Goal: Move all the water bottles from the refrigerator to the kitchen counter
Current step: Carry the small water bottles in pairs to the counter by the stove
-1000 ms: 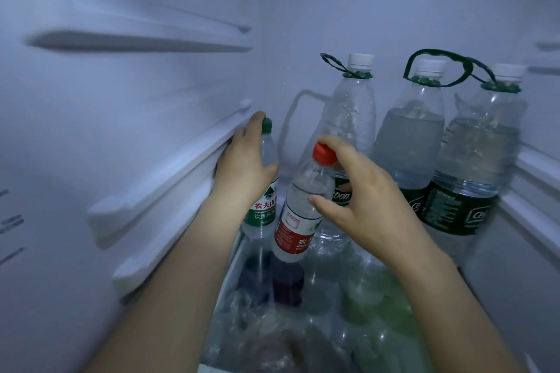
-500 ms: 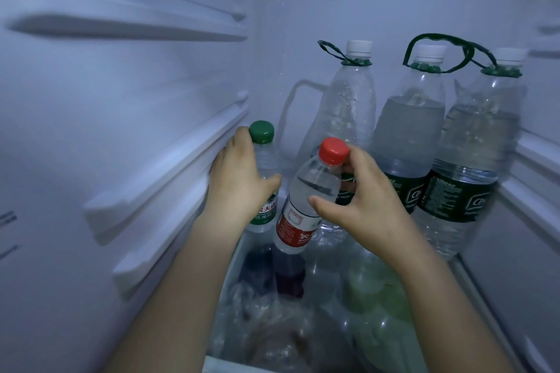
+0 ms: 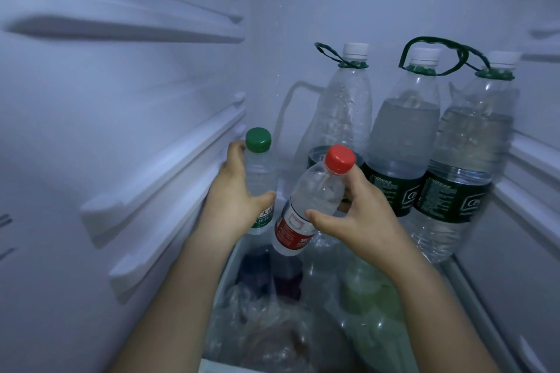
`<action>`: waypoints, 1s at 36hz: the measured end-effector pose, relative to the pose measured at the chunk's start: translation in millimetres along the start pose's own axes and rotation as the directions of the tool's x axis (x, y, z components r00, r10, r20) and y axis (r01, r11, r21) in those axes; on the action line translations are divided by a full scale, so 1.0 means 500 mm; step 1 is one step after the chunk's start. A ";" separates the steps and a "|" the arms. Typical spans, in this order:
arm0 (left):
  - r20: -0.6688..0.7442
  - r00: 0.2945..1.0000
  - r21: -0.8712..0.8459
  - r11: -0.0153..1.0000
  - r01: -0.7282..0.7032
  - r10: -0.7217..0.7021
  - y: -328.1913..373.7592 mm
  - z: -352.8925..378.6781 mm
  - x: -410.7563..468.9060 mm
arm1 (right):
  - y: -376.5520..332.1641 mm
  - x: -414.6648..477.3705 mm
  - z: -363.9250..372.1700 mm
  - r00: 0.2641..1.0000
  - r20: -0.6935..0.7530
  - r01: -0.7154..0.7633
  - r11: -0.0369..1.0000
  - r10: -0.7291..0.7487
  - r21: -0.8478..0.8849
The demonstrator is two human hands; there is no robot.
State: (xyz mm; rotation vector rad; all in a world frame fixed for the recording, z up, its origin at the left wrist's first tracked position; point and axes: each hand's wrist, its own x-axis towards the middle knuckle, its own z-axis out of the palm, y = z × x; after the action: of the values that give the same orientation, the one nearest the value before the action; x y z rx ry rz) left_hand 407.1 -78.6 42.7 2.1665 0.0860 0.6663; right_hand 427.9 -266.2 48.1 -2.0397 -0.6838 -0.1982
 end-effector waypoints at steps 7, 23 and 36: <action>-0.050 0.999 -0.011 1.000 0.011 -0.012 0.010 -0.006 -0.035 | -0.010 -0.015 0.006 0.996 -0.089 0.014 0.999 -0.010 0.046; 0.036 0.997 -0.098 0.993 0.067 -0.064 0.059 -0.045 -0.150 | -0.069 -0.111 -0.017 0.971 -0.234 -0.016 0.990 0.050 0.143; 0.172 0.983 -0.182 0.983 -0.033 0.065 0.100 -0.070 -0.226 | -0.145 -0.255 -0.037 0.910 -0.386 -0.126 0.987 0.153 0.095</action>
State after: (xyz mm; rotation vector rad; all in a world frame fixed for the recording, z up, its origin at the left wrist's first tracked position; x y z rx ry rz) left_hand 285.0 -117.5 48.9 2.0498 -0.1180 0.4865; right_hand 285.3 -302.1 61.1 -1.8961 -0.2873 -0.4797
